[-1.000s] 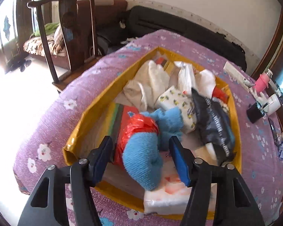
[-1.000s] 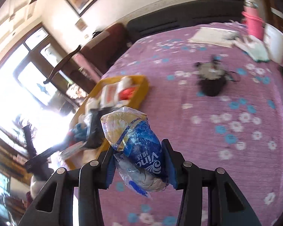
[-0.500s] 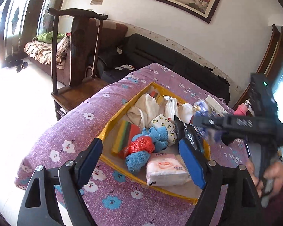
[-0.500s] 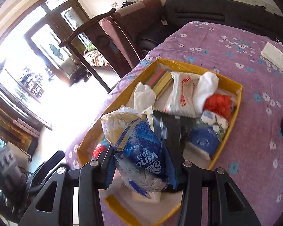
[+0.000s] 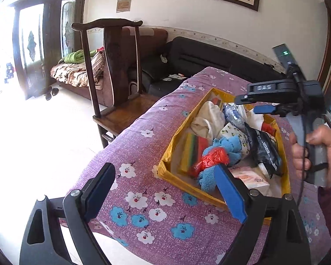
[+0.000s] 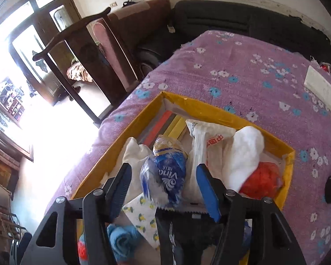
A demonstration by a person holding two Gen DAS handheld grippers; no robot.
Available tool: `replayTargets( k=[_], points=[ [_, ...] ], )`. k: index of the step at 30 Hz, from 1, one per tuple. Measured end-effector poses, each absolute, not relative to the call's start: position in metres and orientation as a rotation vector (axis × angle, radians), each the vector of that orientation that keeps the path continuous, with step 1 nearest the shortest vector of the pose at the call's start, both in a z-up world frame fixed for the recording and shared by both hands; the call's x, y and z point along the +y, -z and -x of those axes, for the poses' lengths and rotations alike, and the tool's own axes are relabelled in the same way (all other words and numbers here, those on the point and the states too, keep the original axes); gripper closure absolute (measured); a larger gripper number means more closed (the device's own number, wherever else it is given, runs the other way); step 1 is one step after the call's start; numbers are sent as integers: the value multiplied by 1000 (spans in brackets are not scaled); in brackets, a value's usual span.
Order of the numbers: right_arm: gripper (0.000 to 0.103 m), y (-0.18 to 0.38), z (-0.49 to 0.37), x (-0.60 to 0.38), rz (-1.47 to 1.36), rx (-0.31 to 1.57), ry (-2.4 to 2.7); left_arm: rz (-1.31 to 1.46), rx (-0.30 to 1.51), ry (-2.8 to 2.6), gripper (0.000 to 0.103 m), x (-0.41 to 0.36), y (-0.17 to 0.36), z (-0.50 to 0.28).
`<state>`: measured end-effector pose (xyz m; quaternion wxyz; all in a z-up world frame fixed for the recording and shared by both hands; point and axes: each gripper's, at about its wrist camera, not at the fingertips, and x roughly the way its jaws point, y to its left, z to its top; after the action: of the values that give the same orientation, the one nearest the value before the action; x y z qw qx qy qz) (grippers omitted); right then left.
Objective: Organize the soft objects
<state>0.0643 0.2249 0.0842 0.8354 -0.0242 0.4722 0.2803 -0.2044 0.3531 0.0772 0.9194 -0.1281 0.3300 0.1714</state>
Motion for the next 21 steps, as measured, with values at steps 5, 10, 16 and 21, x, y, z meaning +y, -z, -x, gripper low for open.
replayTargets(
  k=[5, 10, 16, 21],
  points=[
    [22, -117, -10, 170, -7, 925, -655, 255, 694, -371, 12, 341, -79, 198],
    [19, -122, 33, 112, -15, 840, -616, 205, 712, -388, 11, 315, -85, 194],
    [19, -115, 71, 73, 48, 769, -569, 129, 719, -401, 7, 274, -93, 192],
    [16, -113, 98, 47, 65, 713, -543, 58, 715, -388, 7, 238, -99, 192]
  ],
)
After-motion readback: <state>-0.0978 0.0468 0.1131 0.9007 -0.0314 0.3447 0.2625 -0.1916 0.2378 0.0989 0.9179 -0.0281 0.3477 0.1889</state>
